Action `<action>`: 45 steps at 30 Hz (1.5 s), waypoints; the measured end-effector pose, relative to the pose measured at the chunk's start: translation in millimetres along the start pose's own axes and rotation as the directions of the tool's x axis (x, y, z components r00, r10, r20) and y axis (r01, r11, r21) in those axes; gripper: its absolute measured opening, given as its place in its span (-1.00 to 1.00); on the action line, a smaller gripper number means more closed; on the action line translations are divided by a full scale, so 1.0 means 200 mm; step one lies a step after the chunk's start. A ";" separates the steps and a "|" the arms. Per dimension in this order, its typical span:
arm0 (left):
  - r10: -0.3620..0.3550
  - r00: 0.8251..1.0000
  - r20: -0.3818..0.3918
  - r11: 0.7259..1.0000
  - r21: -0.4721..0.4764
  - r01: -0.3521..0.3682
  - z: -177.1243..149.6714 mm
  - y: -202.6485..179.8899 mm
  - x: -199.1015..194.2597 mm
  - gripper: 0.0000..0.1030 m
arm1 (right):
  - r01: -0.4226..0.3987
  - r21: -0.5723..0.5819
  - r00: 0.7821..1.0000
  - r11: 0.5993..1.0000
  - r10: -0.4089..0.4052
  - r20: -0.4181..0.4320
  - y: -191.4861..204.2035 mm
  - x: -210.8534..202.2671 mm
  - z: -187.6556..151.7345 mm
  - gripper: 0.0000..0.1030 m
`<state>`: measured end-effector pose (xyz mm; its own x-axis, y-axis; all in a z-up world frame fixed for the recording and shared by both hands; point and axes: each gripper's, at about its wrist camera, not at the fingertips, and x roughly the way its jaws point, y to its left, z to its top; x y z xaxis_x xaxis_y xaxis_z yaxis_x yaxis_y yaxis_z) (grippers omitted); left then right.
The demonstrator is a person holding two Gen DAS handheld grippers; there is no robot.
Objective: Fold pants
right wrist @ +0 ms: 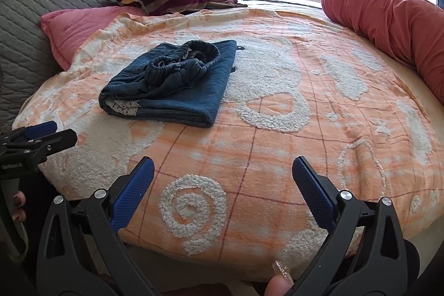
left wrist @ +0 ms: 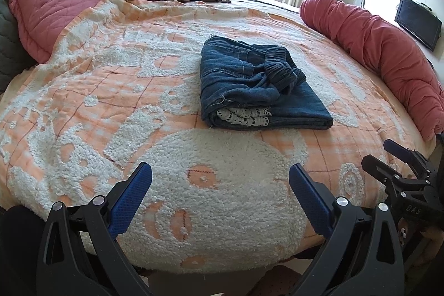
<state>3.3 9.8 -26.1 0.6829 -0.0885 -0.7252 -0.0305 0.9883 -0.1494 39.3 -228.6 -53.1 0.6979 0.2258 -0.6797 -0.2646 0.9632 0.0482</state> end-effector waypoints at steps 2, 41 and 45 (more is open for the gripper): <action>0.003 1.000 0.008 1.000 0.004 -0.003 0.00 0.00 0.00 0.91 | 0.005 0.000 1.000 1.000 -0.005 -0.004 0.00 0.00 0.00 0.82; 0.318 0.934 -0.161 0.876 -0.328 -0.355 0.66 1.15 0.56 0.91 | 0.502 0.272 0.864 0.821 -0.466 -0.191 -1.41 0.32 0.45 0.83; 0.376 0.908 -0.186 0.872 -0.260 -0.414 0.65 1.25 0.69 0.92 | 0.580 0.340 0.814 0.741 -0.513 -0.271 -1.75 0.47 0.50 0.83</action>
<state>184.6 261.5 -77.0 0.4730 0.2680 -0.8393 -0.4991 0.8665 -0.0046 264.2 -530.5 -61.1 0.5237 -0.3503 -0.7765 0.4348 0.8938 -0.1100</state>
